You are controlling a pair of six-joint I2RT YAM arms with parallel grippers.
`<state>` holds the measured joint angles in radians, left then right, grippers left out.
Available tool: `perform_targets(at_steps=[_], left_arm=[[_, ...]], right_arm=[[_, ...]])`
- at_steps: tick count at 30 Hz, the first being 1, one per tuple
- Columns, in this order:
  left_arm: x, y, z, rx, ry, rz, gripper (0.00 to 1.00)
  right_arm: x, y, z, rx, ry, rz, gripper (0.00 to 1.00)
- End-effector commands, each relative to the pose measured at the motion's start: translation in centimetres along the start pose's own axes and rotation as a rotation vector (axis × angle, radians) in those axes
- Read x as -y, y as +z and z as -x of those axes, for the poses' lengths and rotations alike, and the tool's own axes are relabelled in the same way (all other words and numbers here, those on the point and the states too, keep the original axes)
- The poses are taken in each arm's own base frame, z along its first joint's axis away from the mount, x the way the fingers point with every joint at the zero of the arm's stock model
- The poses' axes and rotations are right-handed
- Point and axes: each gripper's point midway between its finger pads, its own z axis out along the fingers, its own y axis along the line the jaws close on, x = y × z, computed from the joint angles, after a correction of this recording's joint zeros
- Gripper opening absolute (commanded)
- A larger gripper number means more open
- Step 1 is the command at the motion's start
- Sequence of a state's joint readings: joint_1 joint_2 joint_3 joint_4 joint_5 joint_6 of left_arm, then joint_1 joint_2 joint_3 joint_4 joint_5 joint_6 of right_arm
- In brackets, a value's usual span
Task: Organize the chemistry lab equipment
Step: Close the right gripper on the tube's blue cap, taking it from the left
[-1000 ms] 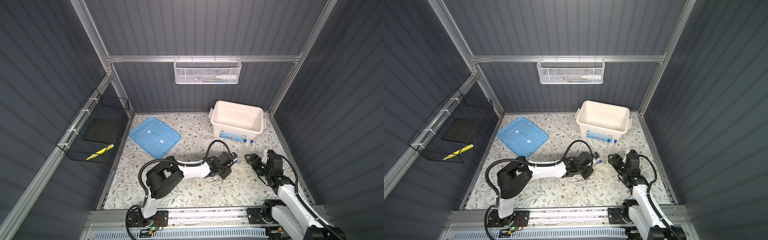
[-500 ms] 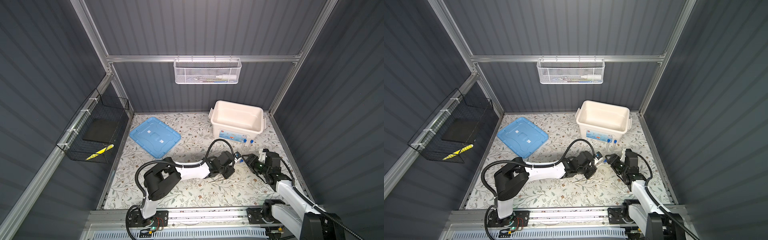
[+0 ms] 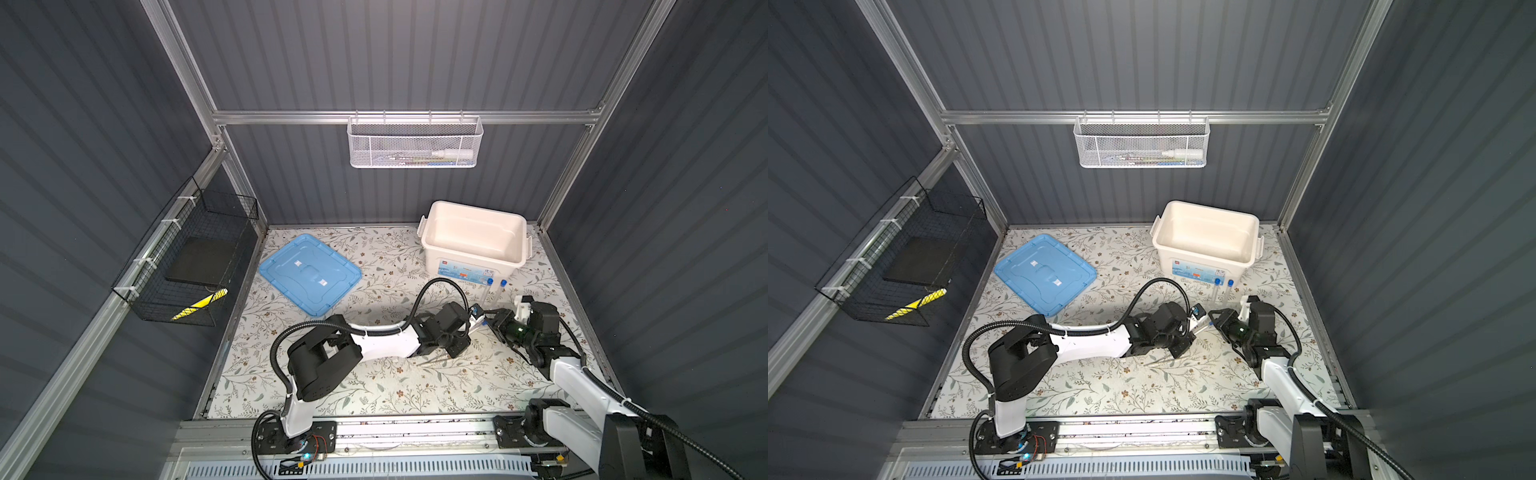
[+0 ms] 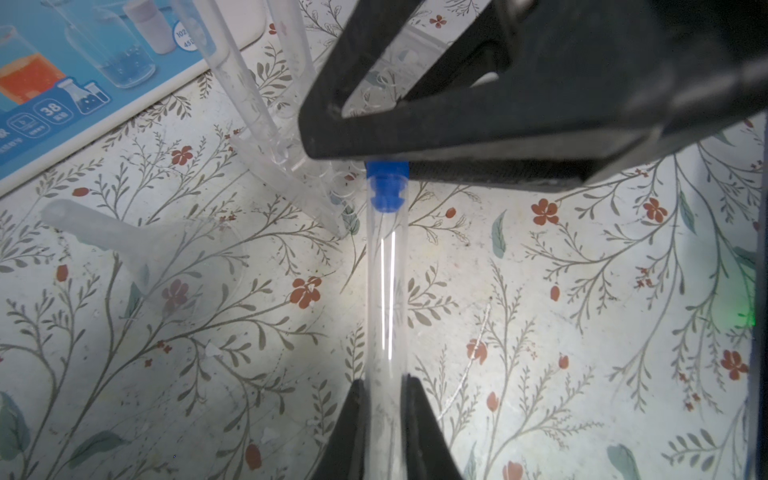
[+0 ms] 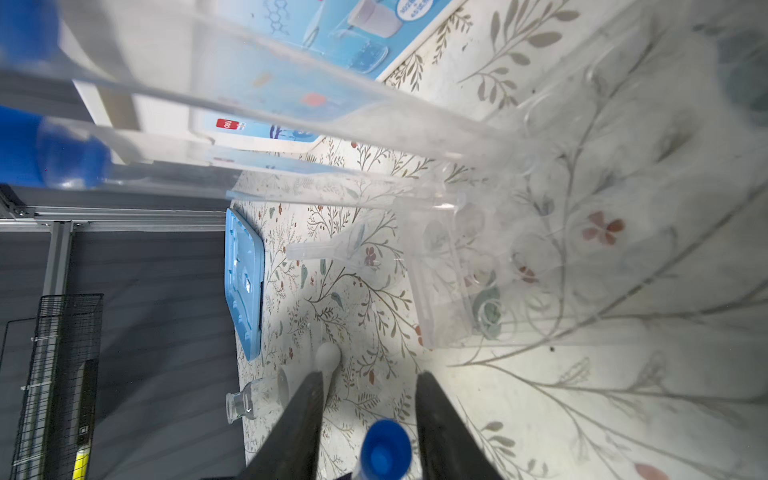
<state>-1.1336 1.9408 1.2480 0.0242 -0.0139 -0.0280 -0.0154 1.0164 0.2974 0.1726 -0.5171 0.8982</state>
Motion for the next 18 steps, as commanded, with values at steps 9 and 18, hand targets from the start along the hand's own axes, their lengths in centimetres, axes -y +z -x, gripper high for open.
perform_targets(at_steps=[9, 18], left_arm=[[0.76, -0.54, 0.8, 0.028, 0.031, -0.021, 0.14], [0.74, -0.35, 0.68, 0.021, 0.029, -0.02, 0.15]], right_arm=[[-0.19, -0.04, -0.61, -0.026, -0.011, 0.028, 0.26], [-0.2, -0.37, -0.34, -0.004, -0.027, 0.02, 0.16]])
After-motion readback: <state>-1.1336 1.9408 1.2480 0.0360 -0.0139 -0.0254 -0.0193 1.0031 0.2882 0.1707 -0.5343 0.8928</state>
